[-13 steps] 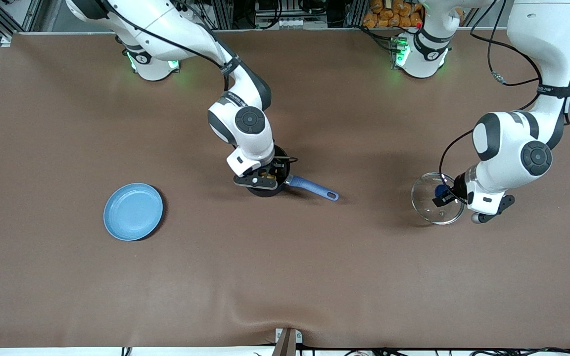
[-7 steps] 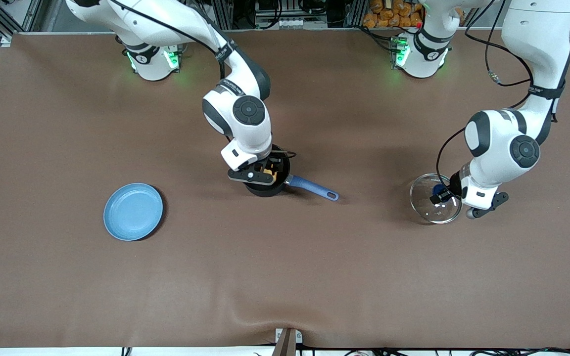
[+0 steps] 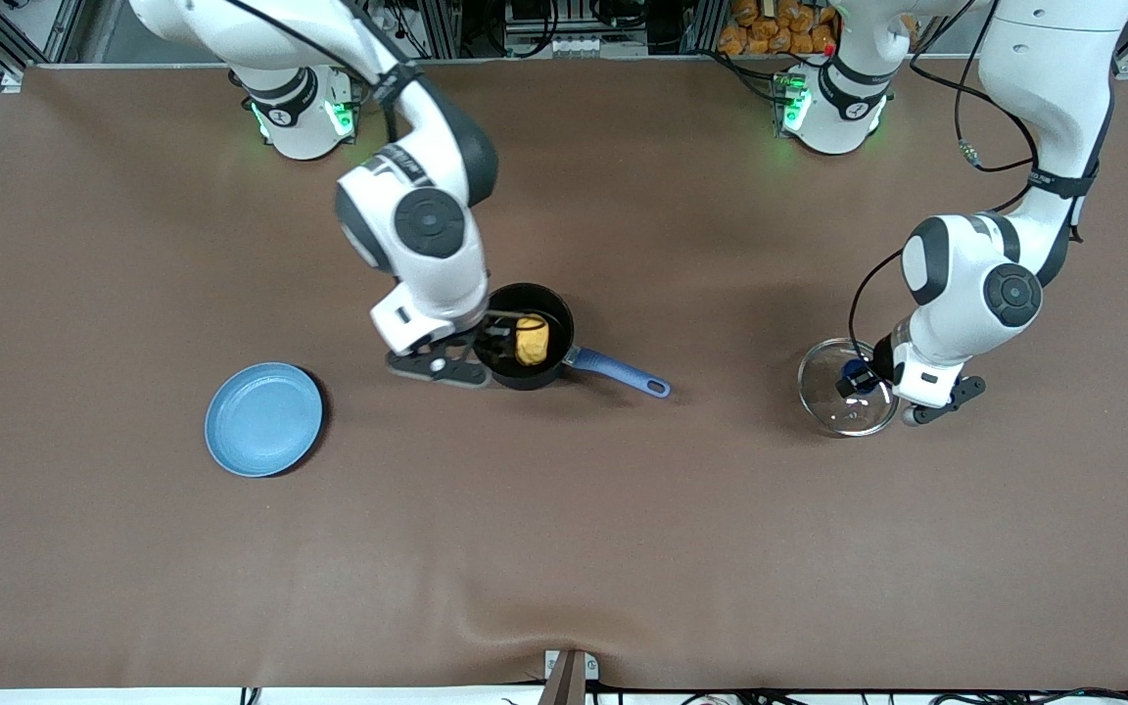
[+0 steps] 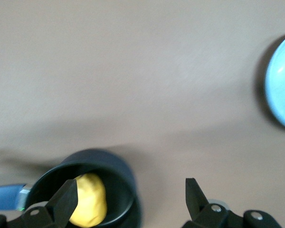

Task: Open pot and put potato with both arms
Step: 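Open the right gripper to release the potato into the pot, then withdraw the right gripper while the left gripper releases the lid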

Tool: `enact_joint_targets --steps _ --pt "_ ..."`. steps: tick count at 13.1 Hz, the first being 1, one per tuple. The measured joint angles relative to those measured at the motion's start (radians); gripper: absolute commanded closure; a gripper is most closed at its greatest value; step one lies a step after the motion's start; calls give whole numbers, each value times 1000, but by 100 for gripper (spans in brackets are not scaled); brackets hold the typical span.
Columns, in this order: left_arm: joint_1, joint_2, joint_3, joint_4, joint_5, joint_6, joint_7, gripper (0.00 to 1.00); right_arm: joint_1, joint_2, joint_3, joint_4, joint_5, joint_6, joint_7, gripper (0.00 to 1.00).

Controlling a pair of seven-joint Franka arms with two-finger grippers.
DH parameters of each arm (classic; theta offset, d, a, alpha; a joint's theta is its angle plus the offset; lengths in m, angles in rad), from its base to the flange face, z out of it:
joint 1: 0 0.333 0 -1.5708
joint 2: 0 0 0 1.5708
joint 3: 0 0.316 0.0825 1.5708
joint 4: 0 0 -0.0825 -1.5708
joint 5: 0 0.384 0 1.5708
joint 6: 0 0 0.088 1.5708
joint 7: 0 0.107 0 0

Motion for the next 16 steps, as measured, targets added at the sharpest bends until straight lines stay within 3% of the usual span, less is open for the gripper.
enact_joint_targets --steps 1,2,3,4,11,13,16 --pt "0 1 0 -5 0 6 0 100 -37 -16 -1 2 0 -28 -45 0" --pt "1 4 0 -9 0 9 1 71 -76 -37 -1 5 1 -59 -74 0" --pt "2 9 1 -11 0 11 2 9 -110 -59 -1 6 1 -87 -90 0" --pt "2 15 1 -12 0 13 3 0 -142 -85 -1 7 1 -116 -99 0" --pt "-1 -10 -2 48 0 -3 4 0 -356 -217 0 -21 67 -233 -430 0" --pt "-12 -51 -9 120 0 -113 4 0 -406 -254 0 -36 72 -239 -525 0" --pt "-26 -121 -11 299 0 -399 3 0 -472 -318 0 -46 76 -256 -644 0"
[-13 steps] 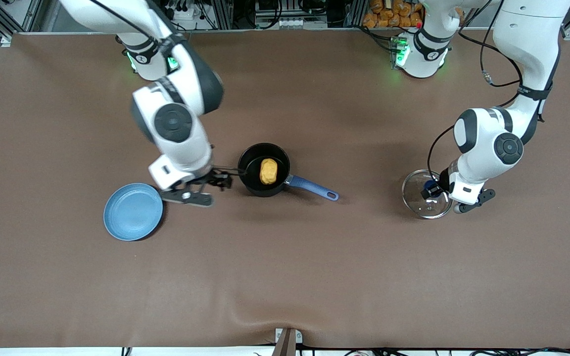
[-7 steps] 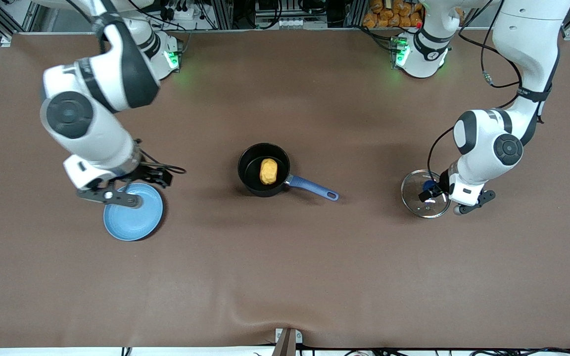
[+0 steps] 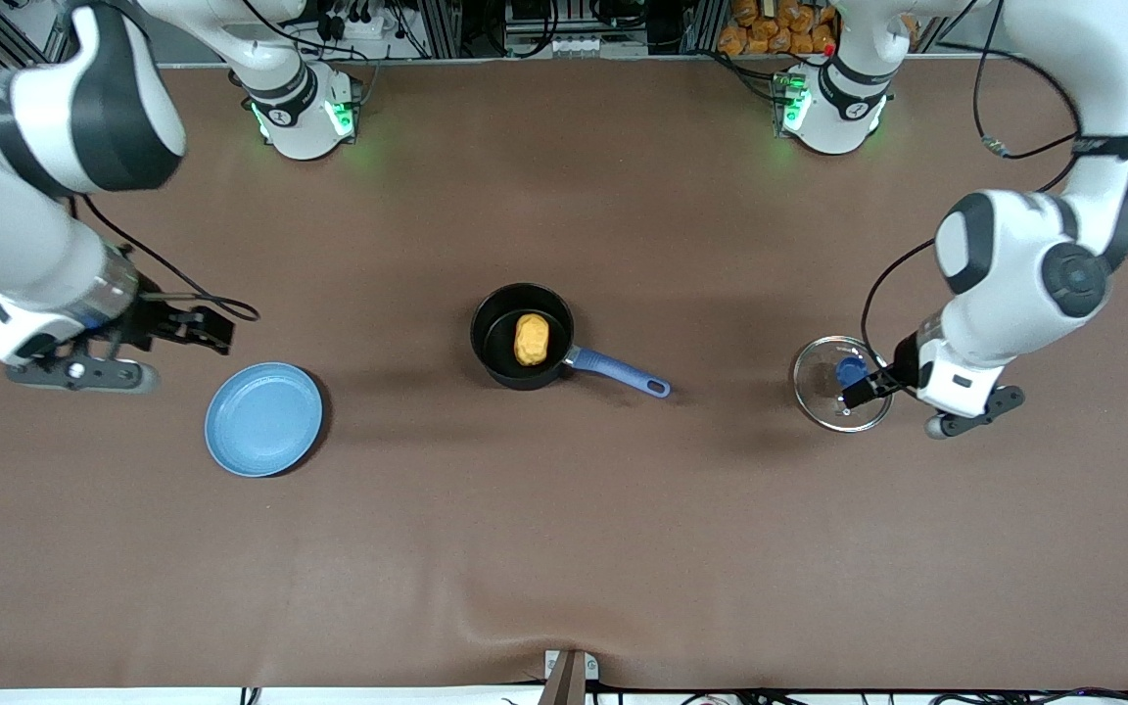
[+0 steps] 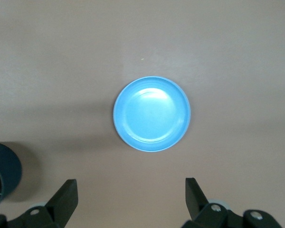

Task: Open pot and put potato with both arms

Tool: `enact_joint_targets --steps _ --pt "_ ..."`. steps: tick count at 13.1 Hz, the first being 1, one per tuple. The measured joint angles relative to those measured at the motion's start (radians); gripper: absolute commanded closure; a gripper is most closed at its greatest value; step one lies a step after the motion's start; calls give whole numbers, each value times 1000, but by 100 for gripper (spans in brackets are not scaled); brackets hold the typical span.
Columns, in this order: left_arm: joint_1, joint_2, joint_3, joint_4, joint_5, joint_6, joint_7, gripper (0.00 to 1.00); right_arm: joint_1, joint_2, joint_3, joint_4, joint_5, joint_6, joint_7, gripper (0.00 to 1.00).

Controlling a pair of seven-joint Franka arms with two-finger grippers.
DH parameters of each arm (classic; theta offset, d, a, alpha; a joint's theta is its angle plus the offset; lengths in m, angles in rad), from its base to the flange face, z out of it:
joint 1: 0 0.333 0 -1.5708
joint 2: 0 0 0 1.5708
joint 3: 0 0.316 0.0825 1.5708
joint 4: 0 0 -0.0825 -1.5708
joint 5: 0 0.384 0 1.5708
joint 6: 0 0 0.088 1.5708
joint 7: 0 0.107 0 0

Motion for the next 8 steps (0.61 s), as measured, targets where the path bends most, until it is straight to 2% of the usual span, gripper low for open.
enact_joint_targets --steps 2,4,8 --pt "0 -21 -9 122 0 -171 0 0 -54 -35 -1 -2 35 -16 -46 0" --pt "-1 -23 -33 212 4 -282 0 0 -97 -78 -1 -10 60 -30 -61 0" --pt "-2 -59 -71 273 32 -363 0 0 -109 -216 1 -83 65 -63 -62 0"
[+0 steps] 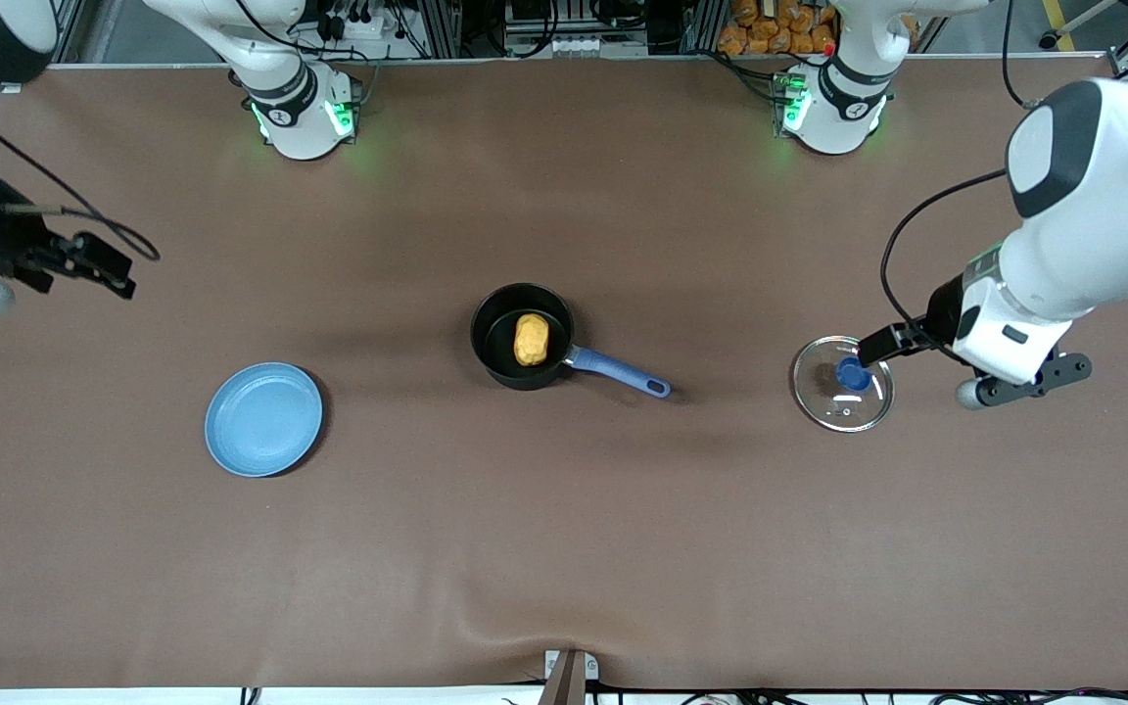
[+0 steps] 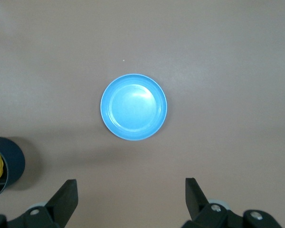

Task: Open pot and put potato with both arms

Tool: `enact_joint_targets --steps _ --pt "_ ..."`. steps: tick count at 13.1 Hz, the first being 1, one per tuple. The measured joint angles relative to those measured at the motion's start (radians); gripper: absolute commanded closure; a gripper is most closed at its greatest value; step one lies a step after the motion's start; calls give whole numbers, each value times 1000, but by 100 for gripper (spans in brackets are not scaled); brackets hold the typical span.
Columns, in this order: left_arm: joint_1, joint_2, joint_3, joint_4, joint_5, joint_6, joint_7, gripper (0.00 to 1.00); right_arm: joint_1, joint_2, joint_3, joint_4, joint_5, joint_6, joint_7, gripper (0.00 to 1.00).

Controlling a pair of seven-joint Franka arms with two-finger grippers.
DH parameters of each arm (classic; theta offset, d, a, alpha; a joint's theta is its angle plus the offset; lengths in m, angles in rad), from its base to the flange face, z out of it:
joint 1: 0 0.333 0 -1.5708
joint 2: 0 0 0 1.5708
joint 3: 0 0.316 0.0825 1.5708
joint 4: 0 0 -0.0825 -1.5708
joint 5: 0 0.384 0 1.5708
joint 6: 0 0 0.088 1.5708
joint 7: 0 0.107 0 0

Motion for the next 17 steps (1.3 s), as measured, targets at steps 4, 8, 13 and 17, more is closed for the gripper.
enact_joint_targets --steps 4,8,13,17 --pt "1 -54 -1 15 1 -53 0 0 0 -53 1 -27 1 -25 0 0" --pt "0 -54 -12 15 1 -58 0 0 0 -53 3 -40 1 -20 0 0" --pt "4 -67 -23 21 64 -87 0 0 120 -53 -152 -43 1 -18 -2 0" --pt "2 -106 -46 73 98 -175 0 0 176 -52 -231 -44 1 -12 -11 0"
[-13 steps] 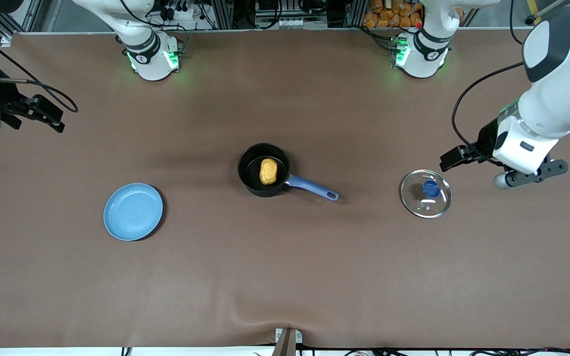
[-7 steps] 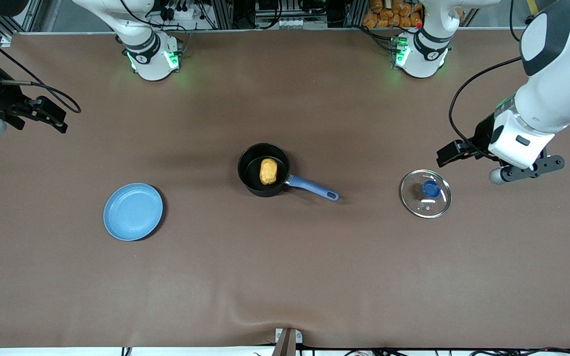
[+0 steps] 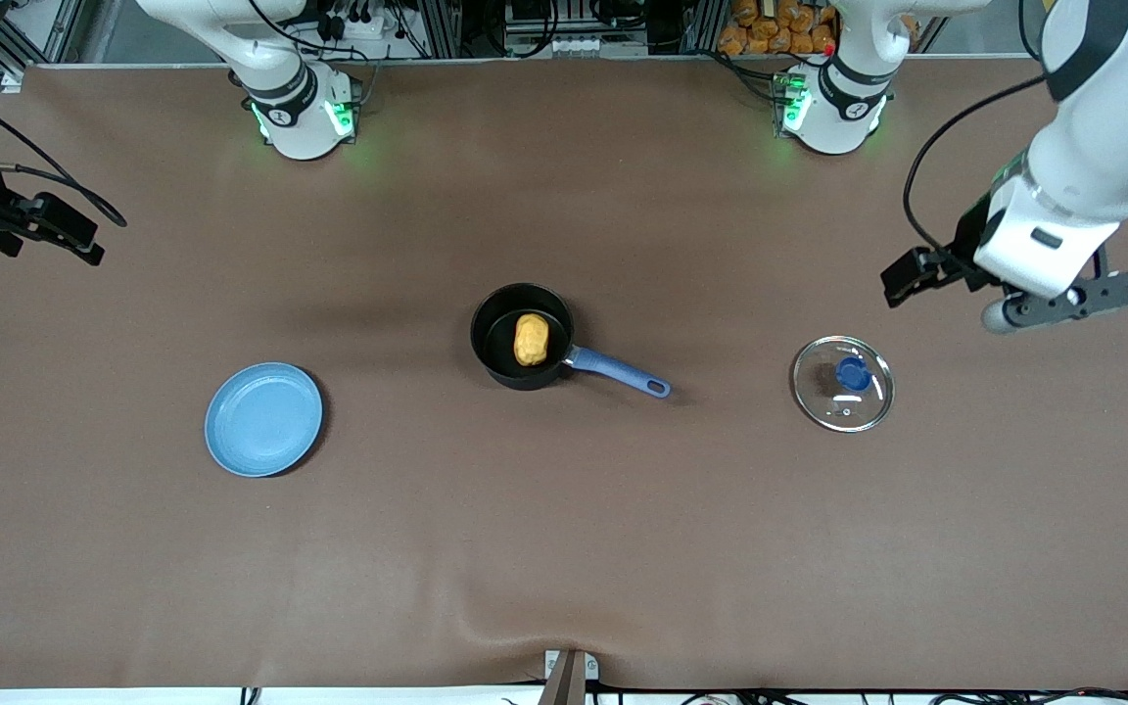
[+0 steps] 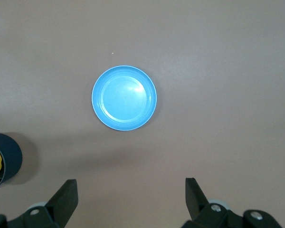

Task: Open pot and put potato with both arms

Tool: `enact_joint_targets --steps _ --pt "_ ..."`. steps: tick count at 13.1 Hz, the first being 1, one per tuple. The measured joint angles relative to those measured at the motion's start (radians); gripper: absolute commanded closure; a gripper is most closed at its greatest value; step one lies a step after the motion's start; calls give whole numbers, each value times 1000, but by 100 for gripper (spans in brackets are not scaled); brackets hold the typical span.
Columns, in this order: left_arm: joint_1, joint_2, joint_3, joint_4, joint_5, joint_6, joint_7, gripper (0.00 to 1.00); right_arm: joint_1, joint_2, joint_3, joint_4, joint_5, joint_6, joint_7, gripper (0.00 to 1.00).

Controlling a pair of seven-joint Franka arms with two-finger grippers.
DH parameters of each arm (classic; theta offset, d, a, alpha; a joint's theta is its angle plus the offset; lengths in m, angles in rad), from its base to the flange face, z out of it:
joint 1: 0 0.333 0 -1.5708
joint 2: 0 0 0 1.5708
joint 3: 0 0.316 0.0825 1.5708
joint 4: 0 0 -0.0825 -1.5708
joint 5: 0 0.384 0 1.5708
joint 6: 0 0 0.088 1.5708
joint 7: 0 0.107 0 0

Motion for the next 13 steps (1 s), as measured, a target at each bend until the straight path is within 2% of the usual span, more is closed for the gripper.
enact_joint_targets --steps 3,9,13 --pt "1 -18 0 38 1 -49 0 0 2 0 0 0 0 2 0 0" --pt "4 -70 0 50 1 -92 6 0 15 0 1 24 0 20 -1 0" --pt "9 -119 7 41 1 -159 100 0 18 0 0 46 -1 -7 -2 0"
